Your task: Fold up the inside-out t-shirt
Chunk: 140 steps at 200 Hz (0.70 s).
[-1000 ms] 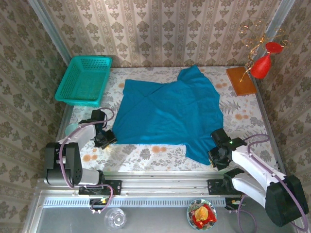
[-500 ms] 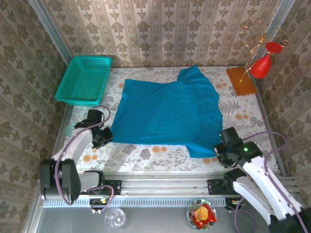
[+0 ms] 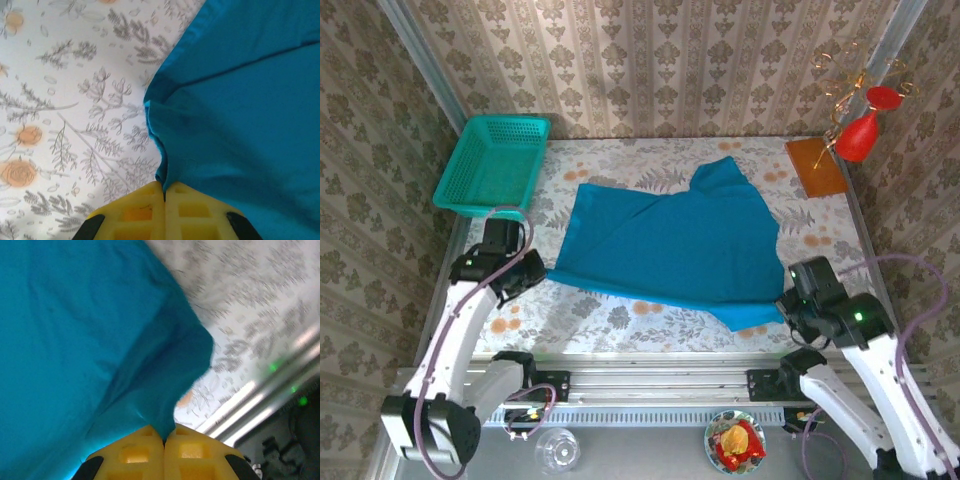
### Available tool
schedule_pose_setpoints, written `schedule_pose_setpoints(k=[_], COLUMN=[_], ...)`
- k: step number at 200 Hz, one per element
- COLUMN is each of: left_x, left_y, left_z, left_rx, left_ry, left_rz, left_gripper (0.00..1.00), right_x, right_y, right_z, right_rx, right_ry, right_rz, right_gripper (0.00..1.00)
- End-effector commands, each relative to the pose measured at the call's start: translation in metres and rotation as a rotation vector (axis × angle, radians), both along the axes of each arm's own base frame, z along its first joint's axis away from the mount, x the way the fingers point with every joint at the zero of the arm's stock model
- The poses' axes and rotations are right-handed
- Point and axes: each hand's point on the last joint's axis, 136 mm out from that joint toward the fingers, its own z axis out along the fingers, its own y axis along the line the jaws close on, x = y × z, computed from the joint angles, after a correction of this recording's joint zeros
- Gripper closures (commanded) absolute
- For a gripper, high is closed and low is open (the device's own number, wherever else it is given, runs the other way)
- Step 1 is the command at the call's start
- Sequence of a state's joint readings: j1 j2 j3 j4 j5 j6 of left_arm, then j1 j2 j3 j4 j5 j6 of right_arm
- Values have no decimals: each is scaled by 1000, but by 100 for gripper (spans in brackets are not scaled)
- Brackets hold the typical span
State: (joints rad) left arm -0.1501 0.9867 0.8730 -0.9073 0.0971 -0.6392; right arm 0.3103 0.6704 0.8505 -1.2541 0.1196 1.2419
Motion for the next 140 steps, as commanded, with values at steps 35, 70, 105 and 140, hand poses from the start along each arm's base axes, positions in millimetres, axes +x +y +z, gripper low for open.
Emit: schedule_pose_setpoints(k=[35, 70, 105, 140], left_x=[75, 105, 126, 142], left_y=[-17, -16, -25, -30], left_z=[-20, -44, -65, -72], left_rx=[29, 81, 68, 77], left_ry=[-7, 29, 70, 61], left_rz=[-133, -169, -217, -243], left_gripper=[100, 100, 100, 100], right_x=[123, 160, 181, 187], right_y=[25, 24, 11, -6], right_z=[5, -15, -26, -30], right_rx=[-133, -142, -199, -244], right_ry=[-140, -100, -58, -33], right_rz=[311, 361, 368, 340], right_gripper=[100, 100, 100, 100])
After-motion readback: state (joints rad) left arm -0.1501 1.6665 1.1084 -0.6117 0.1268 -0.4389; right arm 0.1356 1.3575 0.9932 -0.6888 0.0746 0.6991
